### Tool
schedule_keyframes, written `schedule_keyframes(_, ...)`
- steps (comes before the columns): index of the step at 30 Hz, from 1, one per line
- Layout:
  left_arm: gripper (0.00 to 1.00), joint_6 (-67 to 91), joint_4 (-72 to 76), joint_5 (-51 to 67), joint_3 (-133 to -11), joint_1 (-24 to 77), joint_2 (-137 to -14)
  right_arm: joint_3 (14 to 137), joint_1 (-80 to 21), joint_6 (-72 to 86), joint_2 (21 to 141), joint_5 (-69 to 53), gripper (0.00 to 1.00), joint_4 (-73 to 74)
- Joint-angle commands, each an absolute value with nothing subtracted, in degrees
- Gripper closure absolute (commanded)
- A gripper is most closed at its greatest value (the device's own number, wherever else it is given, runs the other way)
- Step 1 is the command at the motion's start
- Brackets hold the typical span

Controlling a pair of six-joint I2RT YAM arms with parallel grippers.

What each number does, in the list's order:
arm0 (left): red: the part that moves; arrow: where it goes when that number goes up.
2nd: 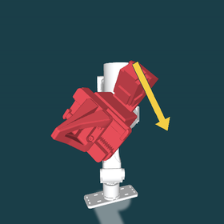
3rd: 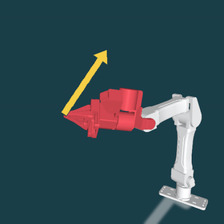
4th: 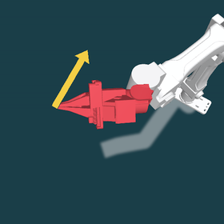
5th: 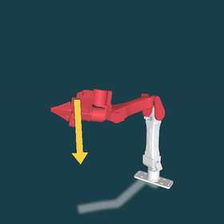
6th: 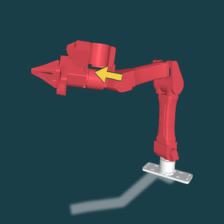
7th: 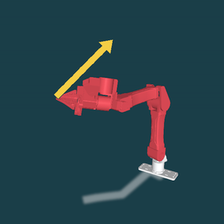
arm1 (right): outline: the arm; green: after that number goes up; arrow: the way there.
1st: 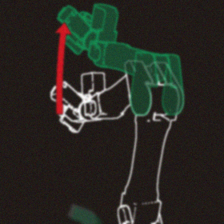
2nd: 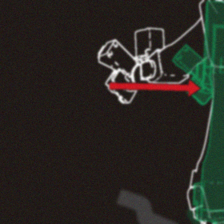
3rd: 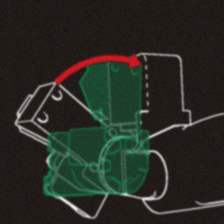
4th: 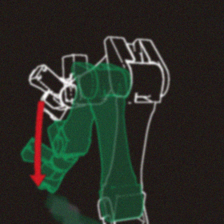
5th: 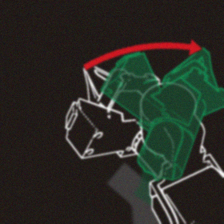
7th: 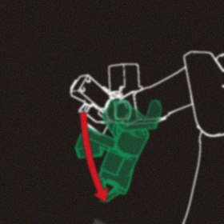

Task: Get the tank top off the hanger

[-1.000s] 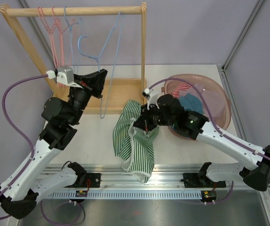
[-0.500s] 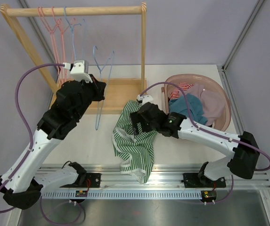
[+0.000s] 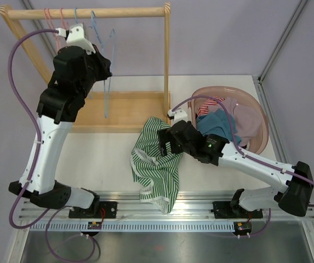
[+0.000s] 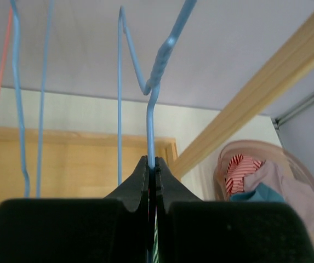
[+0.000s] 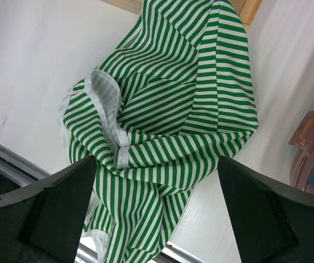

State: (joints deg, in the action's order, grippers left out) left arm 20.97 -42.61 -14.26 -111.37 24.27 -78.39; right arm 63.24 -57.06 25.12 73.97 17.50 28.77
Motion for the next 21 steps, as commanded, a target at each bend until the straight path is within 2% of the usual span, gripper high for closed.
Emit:
schedule_keyframes(1,1.00,19.4,-45.4,-8.3,-120.0,20.8,-83.3,62.3,-57.3,24.7,71.2,18.6,0.00,26.1)
schedule_keyframes(13,1.00,18.0,-48.1,-0.9,-133.9,12.1,-95.0,58.0,-57.4,25.1,68.8,15.2,0.01,24.2)
schedule_keyframes(21,1.00,18.4,-47.5,3.5,-134.2,9.8,-97.7,55.5,-57.4,26.2,68.7,13.3,0.00,22.5)
